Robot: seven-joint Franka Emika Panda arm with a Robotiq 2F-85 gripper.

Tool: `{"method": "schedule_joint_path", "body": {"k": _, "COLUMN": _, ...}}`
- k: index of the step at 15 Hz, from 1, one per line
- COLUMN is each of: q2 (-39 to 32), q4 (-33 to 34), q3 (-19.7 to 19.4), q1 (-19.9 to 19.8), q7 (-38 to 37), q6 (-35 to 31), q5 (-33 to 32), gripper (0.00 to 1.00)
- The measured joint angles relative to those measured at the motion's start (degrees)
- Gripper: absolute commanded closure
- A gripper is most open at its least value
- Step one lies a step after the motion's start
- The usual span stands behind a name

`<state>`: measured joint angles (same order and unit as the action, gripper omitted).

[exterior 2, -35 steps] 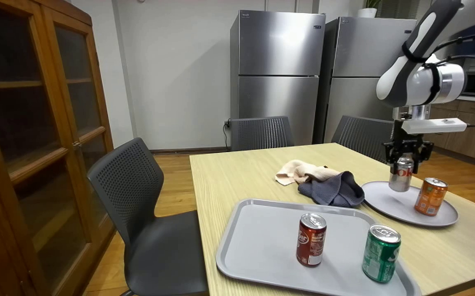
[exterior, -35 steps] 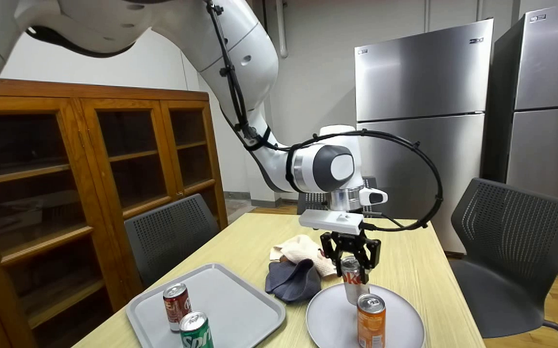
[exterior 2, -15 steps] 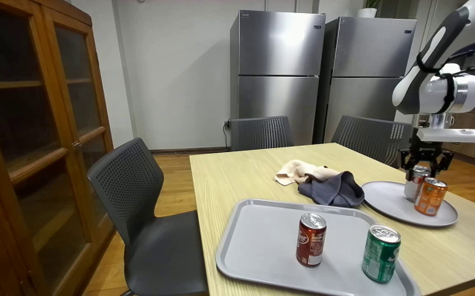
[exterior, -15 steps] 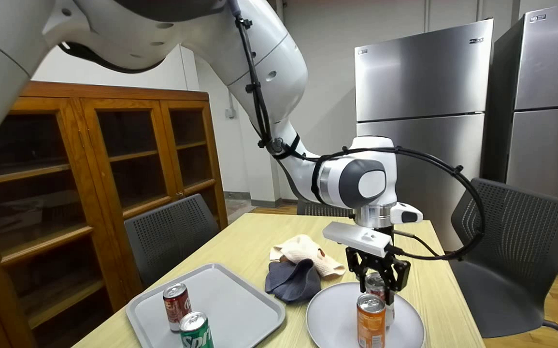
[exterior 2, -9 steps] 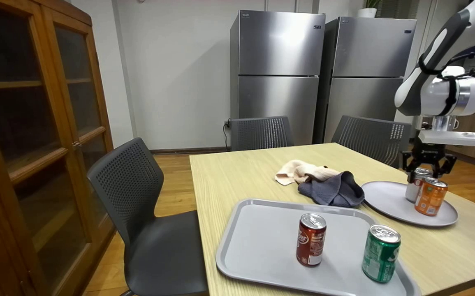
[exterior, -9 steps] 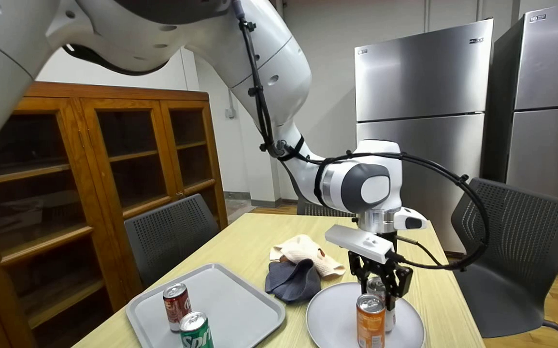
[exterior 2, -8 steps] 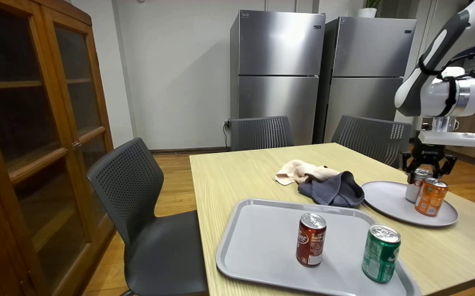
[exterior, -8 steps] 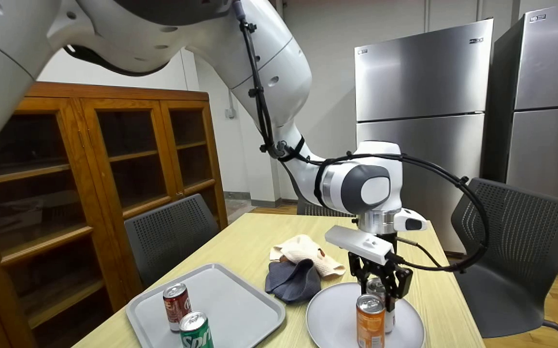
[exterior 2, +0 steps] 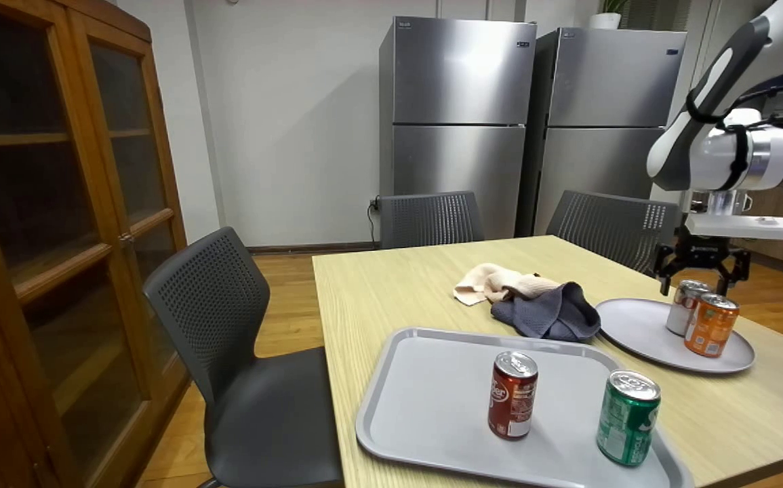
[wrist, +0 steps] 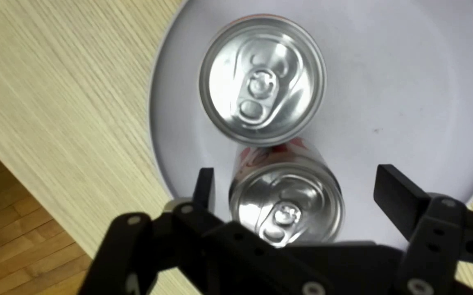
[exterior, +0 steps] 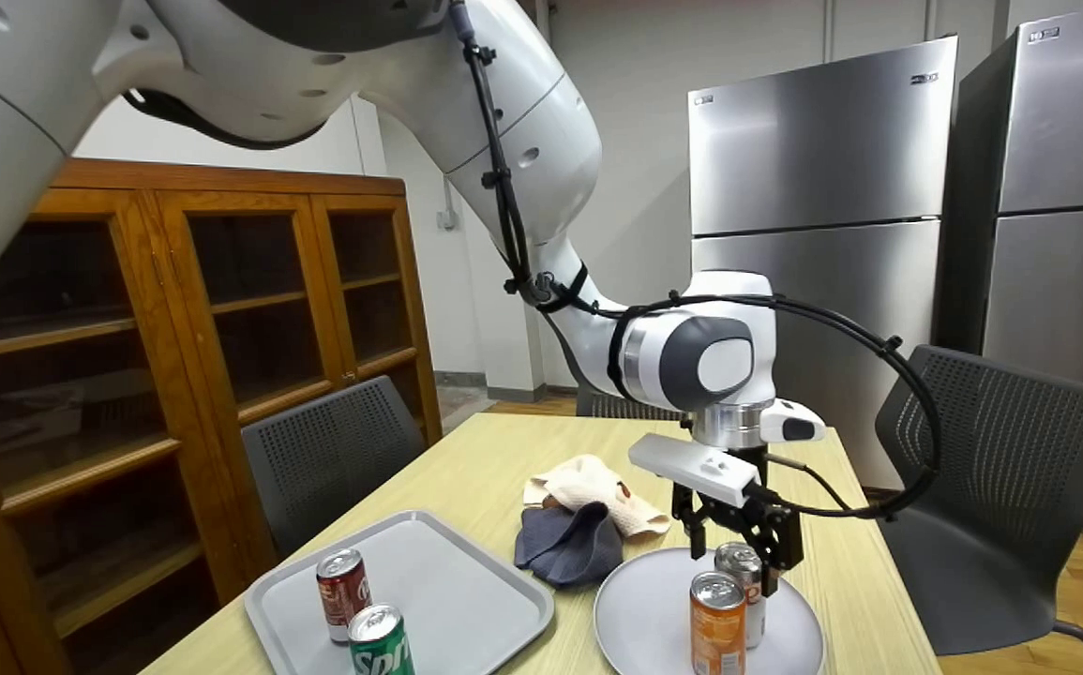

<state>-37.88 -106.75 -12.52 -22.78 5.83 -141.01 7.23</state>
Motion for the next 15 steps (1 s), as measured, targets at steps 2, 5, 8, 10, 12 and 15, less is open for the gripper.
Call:
{"method": "schedule_joint_path", "body": {"k": 2, "q2": 1.06, "q4": -0.14, "q3": -0.49, "q1": 1.63, "q7": -0.89, "q6": -0.24, "q5": -1.5, "gripper": 0.0}}
{"method": "schedule_joint_path", "body": {"k": 5, "q2": 4.26, "q4": -1.9, "q3": -2.41, "q1": 5.69, "q7": -4.51, "q6": -0.49, "q5": -5.74, "gripper": 0.0}}
{"method": "schedule_joint_path", "body": {"k": 8, "q2": 9.07, "q4": -5.82, "q3": -5.1, "q1": 10.7, "q7": -10.01, "q6": -0.49, "q5": -11.64, "gripper": 0.0}}
{"method": "schedule_joint_path", "body": {"k": 10, "q2": 12.74, "q4": -8.67, "q3": -6.32, "q1": 13.54, "q7": -13.04, "q6": -0.54, "q5": -15.86, "gripper": 0.0}}
{"method": "schedule_joint_path", "body": {"k": 12, "q2": 16.44, "q4": -11.42, "q3": -6.32, "q1": 15.4, "q7": -14.02, "q6": -0.93, "q5": -18.98, "gripper": 0.0}}
{"method": "schedule_joint_path", "body": {"k": 15, "q2": 20.18, "q4": -14.47, "q3": -4.32, "q1": 16.39, "q7": -12.95, "q6": -1.19, "q5": -20.1, "gripper": 0.0}}
